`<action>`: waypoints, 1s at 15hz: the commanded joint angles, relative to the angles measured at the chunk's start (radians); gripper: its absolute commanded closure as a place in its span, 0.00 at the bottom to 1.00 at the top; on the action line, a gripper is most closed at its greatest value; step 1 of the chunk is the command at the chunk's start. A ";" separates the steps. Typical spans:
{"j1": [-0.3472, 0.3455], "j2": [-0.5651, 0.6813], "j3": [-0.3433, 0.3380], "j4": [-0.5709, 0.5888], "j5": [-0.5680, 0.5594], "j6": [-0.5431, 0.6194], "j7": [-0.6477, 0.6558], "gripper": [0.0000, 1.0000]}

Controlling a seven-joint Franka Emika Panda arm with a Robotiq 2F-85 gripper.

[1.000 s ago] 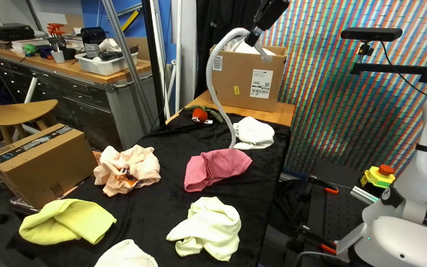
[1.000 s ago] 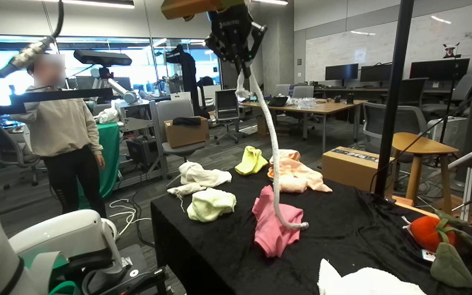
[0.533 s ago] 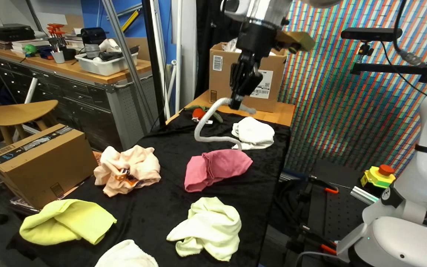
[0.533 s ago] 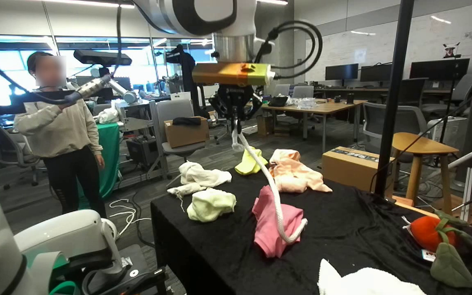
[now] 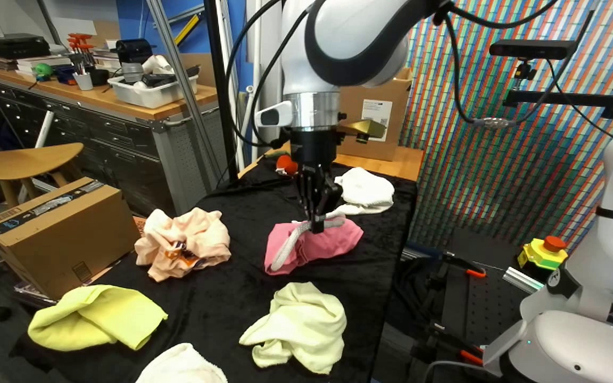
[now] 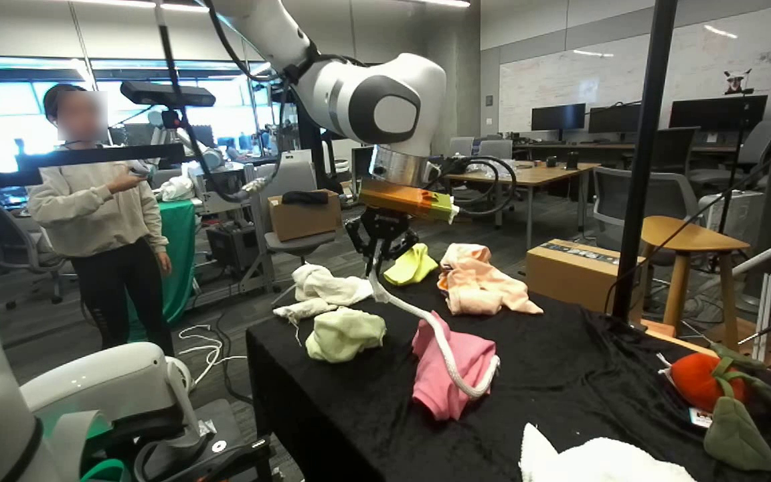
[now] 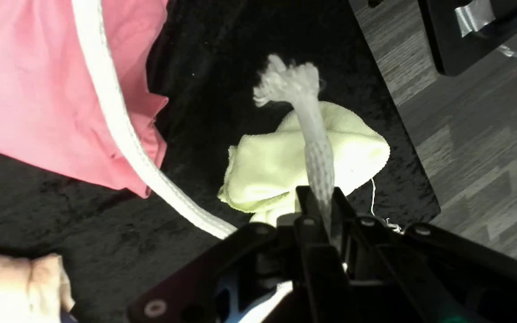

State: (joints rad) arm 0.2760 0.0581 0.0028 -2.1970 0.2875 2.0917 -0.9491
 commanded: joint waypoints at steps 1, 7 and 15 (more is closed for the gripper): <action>-0.065 0.162 0.074 0.171 -0.061 -0.100 0.005 0.90; -0.118 0.270 0.107 0.284 -0.185 -0.124 0.086 0.62; -0.143 0.265 0.106 0.300 -0.300 -0.101 0.209 0.06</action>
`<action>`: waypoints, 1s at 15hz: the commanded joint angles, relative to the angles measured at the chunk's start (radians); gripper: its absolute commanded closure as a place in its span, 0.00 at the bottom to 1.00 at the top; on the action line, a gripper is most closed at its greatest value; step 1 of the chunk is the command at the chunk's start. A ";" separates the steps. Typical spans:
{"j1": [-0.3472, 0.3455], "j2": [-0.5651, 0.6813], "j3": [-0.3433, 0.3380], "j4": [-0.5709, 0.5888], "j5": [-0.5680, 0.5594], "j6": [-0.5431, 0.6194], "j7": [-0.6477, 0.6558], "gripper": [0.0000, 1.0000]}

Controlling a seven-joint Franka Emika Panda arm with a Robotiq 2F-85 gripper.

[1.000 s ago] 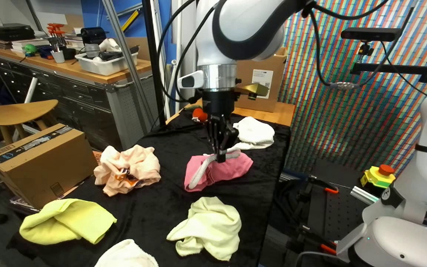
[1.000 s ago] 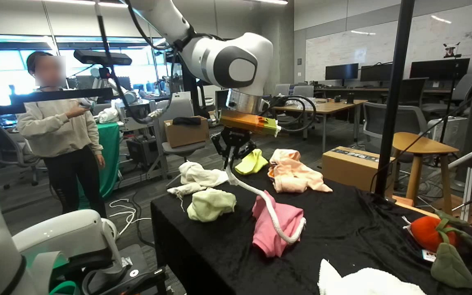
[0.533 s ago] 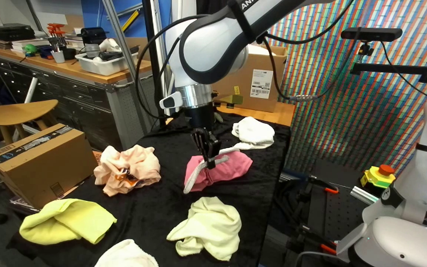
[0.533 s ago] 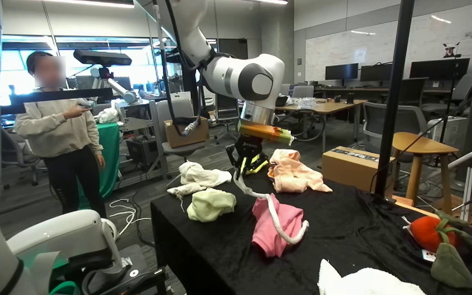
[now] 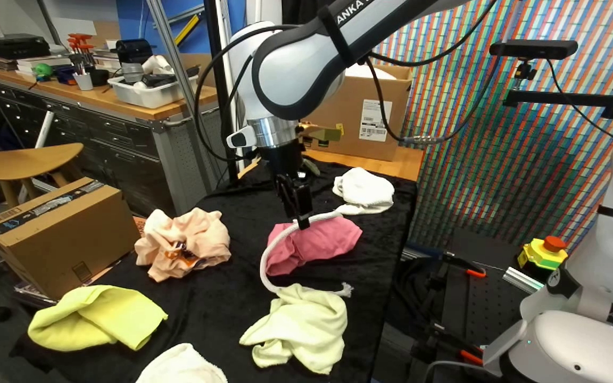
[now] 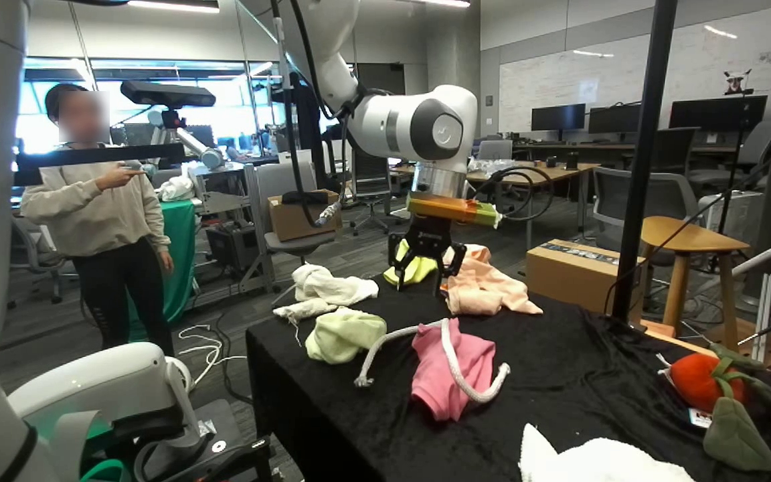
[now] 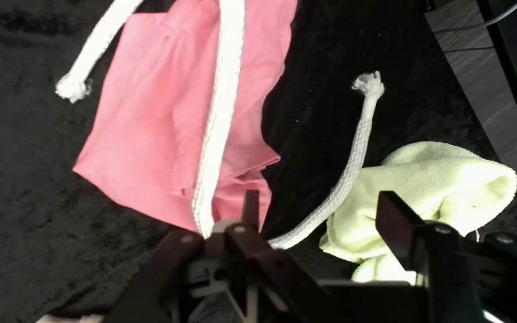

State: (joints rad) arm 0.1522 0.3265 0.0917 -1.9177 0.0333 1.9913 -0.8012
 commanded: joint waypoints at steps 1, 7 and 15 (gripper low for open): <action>-0.018 -0.011 0.012 0.010 -0.069 0.032 0.092 0.02; -0.072 -0.006 -0.006 0.000 -0.106 0.265 0.254 0.00; -0.184 0.099 -0.039 0.165 -0.022 0.332 0.441 0.00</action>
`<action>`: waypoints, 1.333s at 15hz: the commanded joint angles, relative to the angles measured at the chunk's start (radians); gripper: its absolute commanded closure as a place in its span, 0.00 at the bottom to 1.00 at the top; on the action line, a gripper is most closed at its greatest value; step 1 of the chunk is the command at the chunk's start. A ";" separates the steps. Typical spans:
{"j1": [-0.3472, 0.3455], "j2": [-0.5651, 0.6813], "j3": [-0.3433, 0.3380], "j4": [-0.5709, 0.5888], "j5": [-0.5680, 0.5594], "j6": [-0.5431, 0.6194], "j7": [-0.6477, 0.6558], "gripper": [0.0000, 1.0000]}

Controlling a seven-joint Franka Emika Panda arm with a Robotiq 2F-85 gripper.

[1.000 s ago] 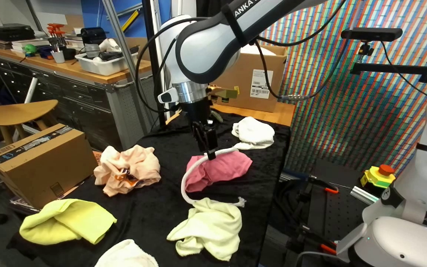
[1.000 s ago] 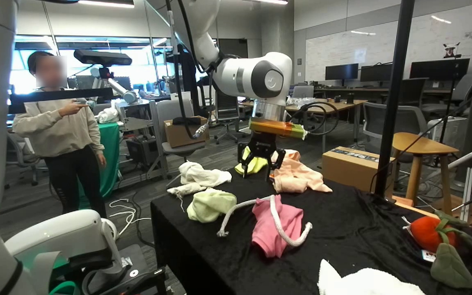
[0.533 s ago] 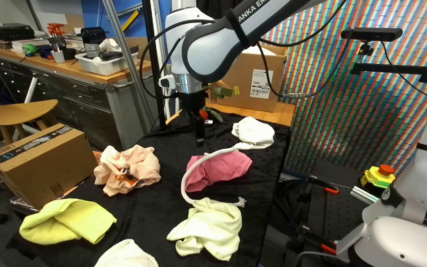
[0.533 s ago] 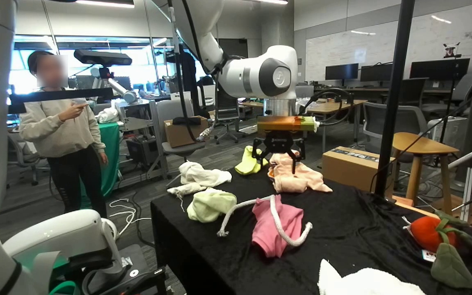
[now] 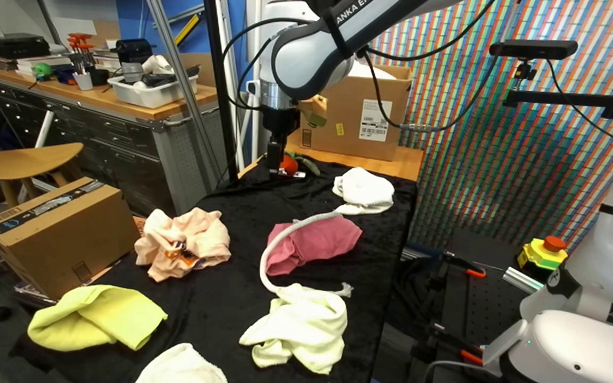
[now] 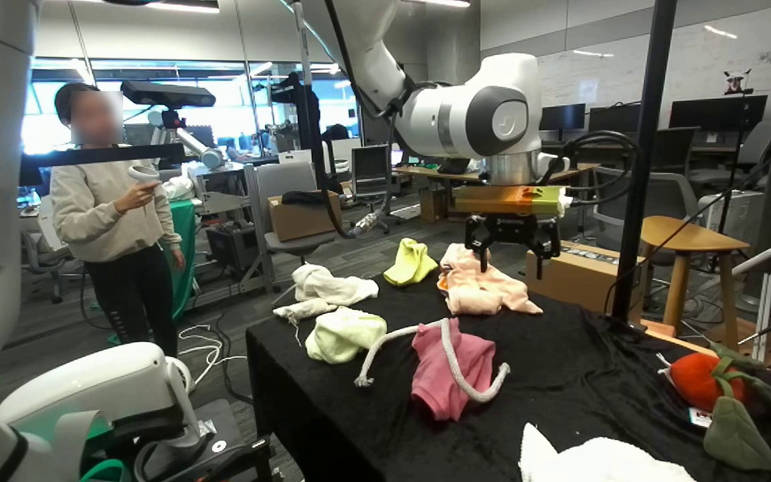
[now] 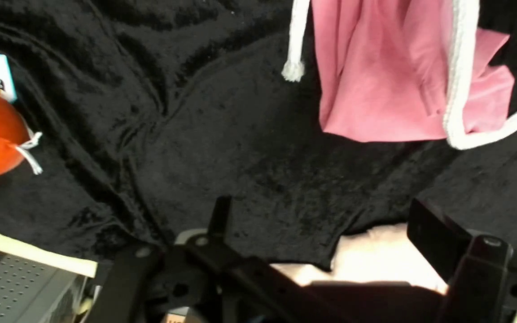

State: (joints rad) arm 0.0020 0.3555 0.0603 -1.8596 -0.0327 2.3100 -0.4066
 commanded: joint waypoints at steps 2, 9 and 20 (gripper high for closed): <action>-0.062 0.124 -0.022 0.186 0.065 0.010 0.073 0.00; -0.134 0.385 -0.077 0.540 0.071 -0.033 0.199 0.00; -0.145 0.704 -0.107 1.014 0.066 -0.363 0.435 0.00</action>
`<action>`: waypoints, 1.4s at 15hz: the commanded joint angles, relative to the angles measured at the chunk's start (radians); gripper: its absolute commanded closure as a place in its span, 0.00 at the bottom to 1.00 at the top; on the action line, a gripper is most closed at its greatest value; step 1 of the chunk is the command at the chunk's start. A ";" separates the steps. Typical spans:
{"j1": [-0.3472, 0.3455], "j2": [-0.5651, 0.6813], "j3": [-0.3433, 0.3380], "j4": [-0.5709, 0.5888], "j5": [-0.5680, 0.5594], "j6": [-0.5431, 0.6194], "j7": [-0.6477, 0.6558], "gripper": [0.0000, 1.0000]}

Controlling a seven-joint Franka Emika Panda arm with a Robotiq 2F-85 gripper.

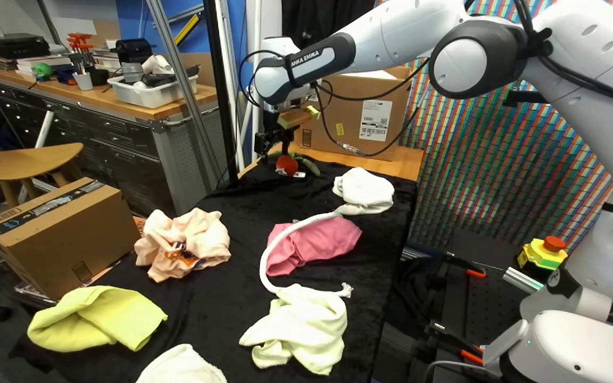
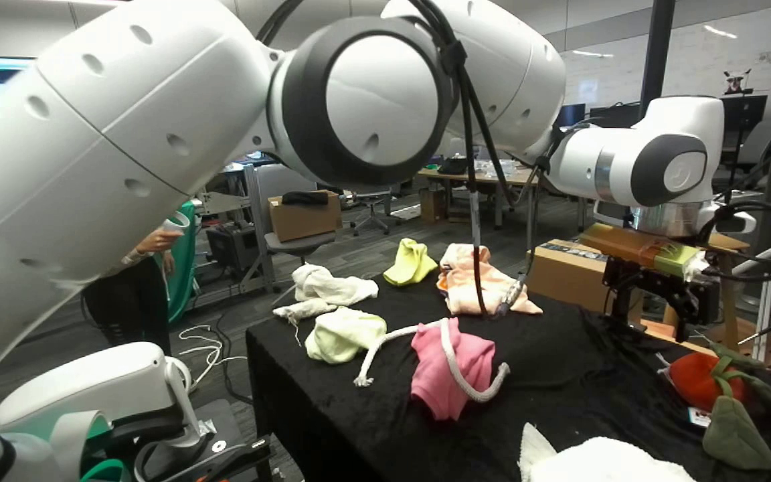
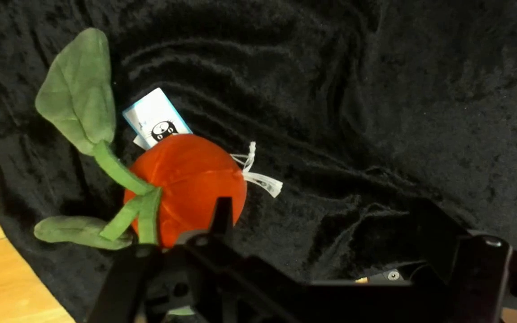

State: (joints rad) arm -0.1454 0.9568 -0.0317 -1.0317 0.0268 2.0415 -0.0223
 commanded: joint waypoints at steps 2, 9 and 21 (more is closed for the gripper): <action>0.003 0.146 -0.024 0.249 -0.003 -0.135 0.073 0.00; 0.003 0.259 -0.073 0.398 -0.046 -0.216 0.139 0.00; -0.002 0.325 -0.130 0.477 -0.076 -0.217 0.206 0.49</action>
State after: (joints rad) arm -0.1492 1.2375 -0.1440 -0.6339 -0.0350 1.8508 0.1600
